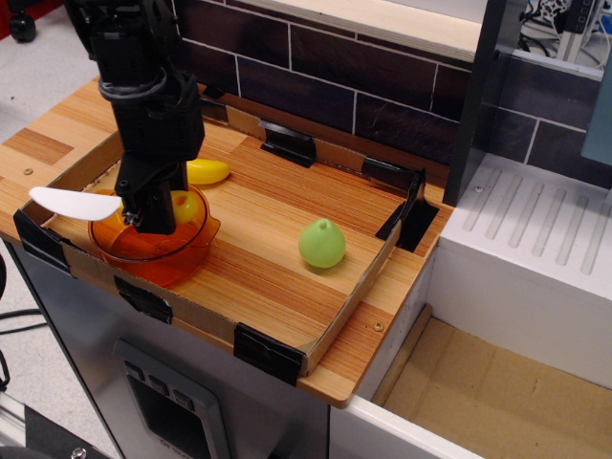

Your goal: Put knife in pot

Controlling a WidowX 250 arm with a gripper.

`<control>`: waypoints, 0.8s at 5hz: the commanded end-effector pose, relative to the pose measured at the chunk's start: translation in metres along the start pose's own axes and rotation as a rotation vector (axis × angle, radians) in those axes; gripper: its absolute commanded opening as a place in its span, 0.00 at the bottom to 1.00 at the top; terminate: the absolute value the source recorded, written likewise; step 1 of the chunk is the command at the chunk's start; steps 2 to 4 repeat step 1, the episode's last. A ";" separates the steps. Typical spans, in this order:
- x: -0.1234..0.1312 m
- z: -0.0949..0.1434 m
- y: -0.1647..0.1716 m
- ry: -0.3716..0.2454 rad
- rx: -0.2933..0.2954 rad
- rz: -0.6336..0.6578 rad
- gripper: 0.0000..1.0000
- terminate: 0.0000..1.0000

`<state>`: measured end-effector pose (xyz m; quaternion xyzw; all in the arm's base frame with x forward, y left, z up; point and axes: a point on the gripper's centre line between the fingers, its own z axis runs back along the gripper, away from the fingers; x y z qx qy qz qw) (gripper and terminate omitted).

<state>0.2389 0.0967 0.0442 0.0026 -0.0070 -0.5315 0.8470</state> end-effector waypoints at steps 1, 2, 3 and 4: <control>-0.014 0.043 0.006 0.015 0.033 0.022 1.00 1.00; -0.014 0.043 0.006 0.015 0.033 0.022 1.00 1.00; -0.014 0.043 0.006 0.015 0.033 0.022 1.00 1.00; -0.014 0.043 0.006 0.015 0.033 0.022 1.00 1.00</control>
